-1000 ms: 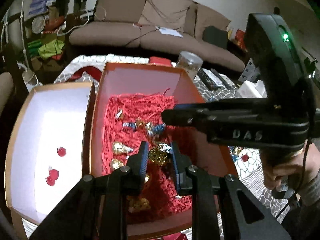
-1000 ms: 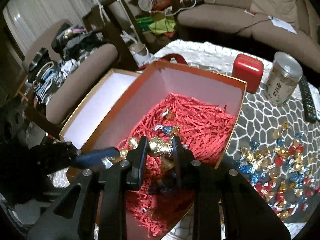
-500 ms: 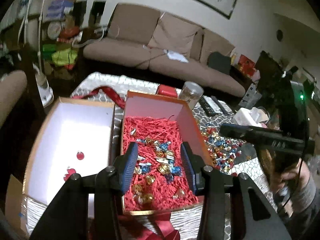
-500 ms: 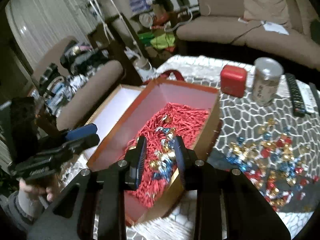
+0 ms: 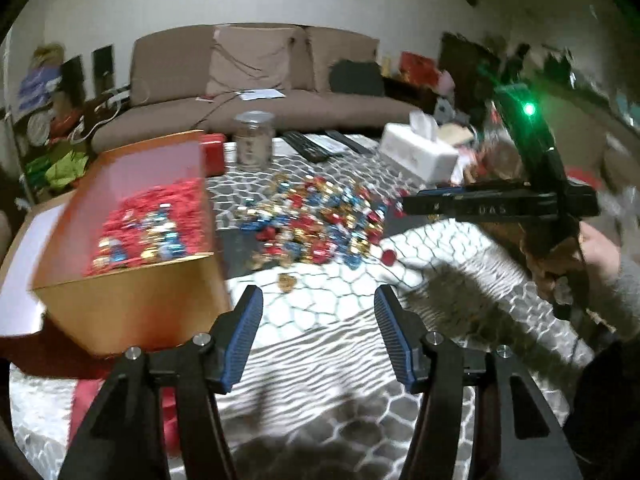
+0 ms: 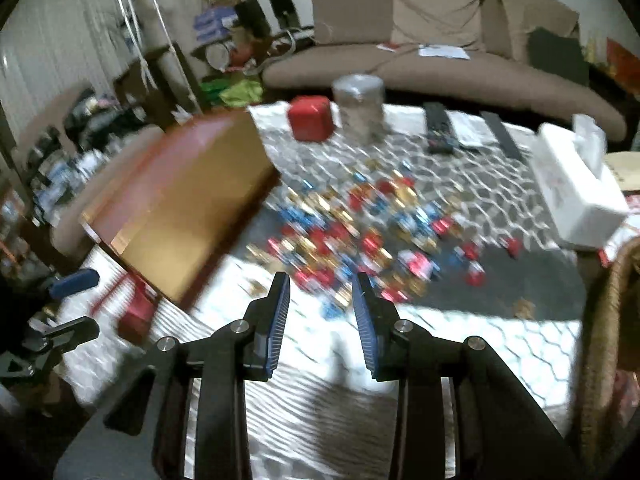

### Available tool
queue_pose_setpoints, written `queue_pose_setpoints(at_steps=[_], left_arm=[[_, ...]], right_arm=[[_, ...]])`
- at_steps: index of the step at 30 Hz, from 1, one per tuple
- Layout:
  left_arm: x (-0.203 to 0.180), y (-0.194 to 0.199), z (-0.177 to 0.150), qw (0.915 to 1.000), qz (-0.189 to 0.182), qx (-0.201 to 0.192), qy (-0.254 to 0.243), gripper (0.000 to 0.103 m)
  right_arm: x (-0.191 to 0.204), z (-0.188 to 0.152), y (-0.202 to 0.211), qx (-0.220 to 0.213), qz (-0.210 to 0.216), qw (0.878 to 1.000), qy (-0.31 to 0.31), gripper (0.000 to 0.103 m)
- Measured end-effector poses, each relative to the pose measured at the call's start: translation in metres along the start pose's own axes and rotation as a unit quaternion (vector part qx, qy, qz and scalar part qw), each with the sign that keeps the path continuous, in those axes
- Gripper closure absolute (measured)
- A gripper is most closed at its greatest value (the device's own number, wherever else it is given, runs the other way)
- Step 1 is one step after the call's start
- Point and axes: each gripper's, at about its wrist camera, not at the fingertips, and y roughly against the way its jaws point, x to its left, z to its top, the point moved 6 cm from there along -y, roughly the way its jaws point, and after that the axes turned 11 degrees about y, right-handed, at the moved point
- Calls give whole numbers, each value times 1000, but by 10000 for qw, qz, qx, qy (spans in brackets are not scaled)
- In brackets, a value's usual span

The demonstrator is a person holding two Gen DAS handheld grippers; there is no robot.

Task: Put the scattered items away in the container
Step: 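Move both tools back toward the scattered chocolates, then close the left tool on a gold kiss while the right tool grasps a blue kiss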

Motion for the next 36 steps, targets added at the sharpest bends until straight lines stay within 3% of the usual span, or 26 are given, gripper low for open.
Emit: queue_pose_setpoints(at_steps=[4,9,16,30,36], left_arm=[[-5,-39,-1,9995,271,42,-183,45],[6,-75,2,9992,370,94,150,45],[14,-104,-8,9986,339,255,329,45],[18,-132,-11,9947,-29,648,801,45],[20,-138,-9,9925,-107,723,980,45]], right_arm=[[-5,-29,-14,147,-65,9998,134,71],[-18,-49,-30,212,37,9998,7,71],[-6,-34,-53,198,491,9984,182,71],[17,-33,-115,833,408,9929,745,74],[9,-33,-107,688,499,9952,487,82]])
